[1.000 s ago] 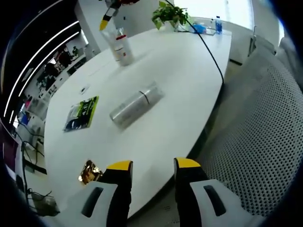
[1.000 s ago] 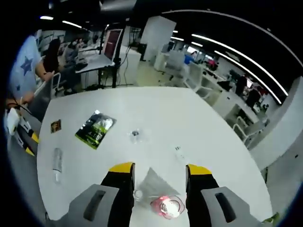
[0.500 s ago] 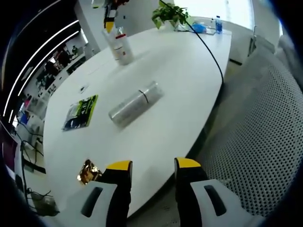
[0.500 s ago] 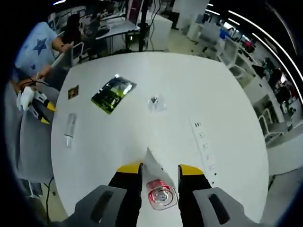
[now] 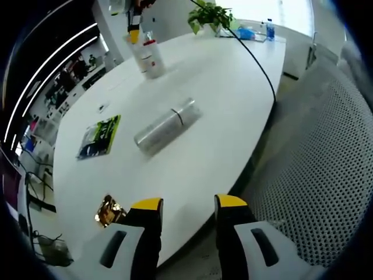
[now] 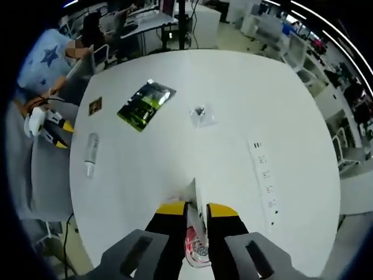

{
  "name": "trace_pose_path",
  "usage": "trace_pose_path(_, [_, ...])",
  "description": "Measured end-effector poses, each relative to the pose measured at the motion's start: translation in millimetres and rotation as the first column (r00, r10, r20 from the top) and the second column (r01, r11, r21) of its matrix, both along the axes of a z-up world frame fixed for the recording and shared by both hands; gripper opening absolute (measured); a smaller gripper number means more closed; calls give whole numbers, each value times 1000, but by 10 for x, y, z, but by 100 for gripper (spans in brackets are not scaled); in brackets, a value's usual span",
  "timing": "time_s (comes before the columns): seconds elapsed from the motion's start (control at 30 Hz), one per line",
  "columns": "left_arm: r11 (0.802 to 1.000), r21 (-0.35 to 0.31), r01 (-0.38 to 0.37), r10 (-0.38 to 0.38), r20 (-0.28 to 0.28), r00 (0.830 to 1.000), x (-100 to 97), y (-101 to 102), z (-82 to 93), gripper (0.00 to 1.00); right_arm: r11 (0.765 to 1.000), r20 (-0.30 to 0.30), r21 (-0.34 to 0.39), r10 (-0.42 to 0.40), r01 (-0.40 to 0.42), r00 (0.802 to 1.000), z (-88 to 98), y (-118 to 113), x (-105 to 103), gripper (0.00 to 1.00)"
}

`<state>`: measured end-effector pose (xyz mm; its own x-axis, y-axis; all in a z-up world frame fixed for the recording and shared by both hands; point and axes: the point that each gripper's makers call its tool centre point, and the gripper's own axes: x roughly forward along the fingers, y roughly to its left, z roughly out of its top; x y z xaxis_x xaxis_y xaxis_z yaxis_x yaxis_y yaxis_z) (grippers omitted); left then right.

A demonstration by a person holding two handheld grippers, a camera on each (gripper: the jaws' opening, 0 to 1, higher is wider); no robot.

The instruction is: Arrange the skincare products in the storage area until every visible bottle or jar stands upright without overlapping.

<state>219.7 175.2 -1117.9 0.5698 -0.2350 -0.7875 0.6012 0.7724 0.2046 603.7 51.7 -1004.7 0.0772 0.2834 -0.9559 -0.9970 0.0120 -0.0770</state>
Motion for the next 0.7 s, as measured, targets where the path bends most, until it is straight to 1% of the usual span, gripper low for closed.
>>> trace_pose_path(0.07, [1000, -2, 0, 0, -1, 1000, -3, -3, 2, 31, 1000, -11, -2, -4, 4, 1000, -14, 1, -13, 16])
trace_pose_path(0.13, [1000, 0, 2, -2, 0, 1000, -1, -1, 0, 30, 1000, -7, -7, -3, 3, 1000, -13, -4, -11, 21])
trace_pose_path(0.2, [1000, 0, 3, -3, 0, 1000, -1, -2, -1, 30, 1000, 5, -1, -8, 8, 1000, 22, -3, 16, 24])
trace_pose_path(0.23, [1000, 0, 2, -2, 0, 1000, -2, -2, 1, 30, 1000, 4, 10, -13, 13, 1000, 56, 2, 20, 25])
trace_pose_path(0.3, [1000, -2, 0, 0, 0, 1000, -1, -1, 3, 31, 1000, 19, 24, -20, 20, 1000, 125, 10, 38, 27])
trace_pose_path(0.33, [1000, -5, -2, 2, -3, 1000, -4, 0, 0, 31, 999, 30, 37, -39, 37, 999, 185, 14, 53, 31])
trace_pose_path(0.37, [1000, -6, -2, 2, -3, 1000, -4, -1, -2, 31, 996, 40, 67, -63, 60, 997, 242, 47, 57, 35])
trace_pose_path(0.4, [1000, -9, -3, 3, -4, 1000, -2, -3, -3, 31, 991, 51, 108, -89, 83, 995, 341, 104, 37, 41])
trace_pose_path(0.43, [1000, -13, -6, 6, -5, 1000, -2, -4, -3, 31, 987, 69, 132, -95, 86, 993, 411, 140, 22, 45])
trace_pose_path(0.47, [1000, -15, -12, 11, -6, 1000, -2, -1, -3, 32, 986, 90, 153, -78, 63, 993, 482, 182, -9, 45])
trace_pose_path(0.53, [1000, -16, -15, 15, -3, 1000, 2, 4, 3, 32, 979, 128, 200, -73, 47, 989, 629, 264, -122, 43])
trace_pose_path(0.57, [1000, -20, -16, 16, -3, 1000, 2, -2, 6, 32, 973, 133, 225, -74, 43, 988, 673, 315, -201, 43])
trace_pose_path(0.6, [999, -29, -17, 17, -4, 1000, 0, -13, 5, 32, 967, 139, 254, -69, 31, 988, 725, 382, -329, 44])
trace_pose_path(0.63, [999, -29, -16, 15, -6, 1000, -2, -16, 3, 33, 959, 143, 282, -70, 27, 987, 755, 434, -415, 44])
trace_pose_path(0.7, [999, -30, -15, 14, -9, 1000, -5, -20, -1, 33, 948, 126, 317, -66, 23, 990, 773, 508, -652, 44])
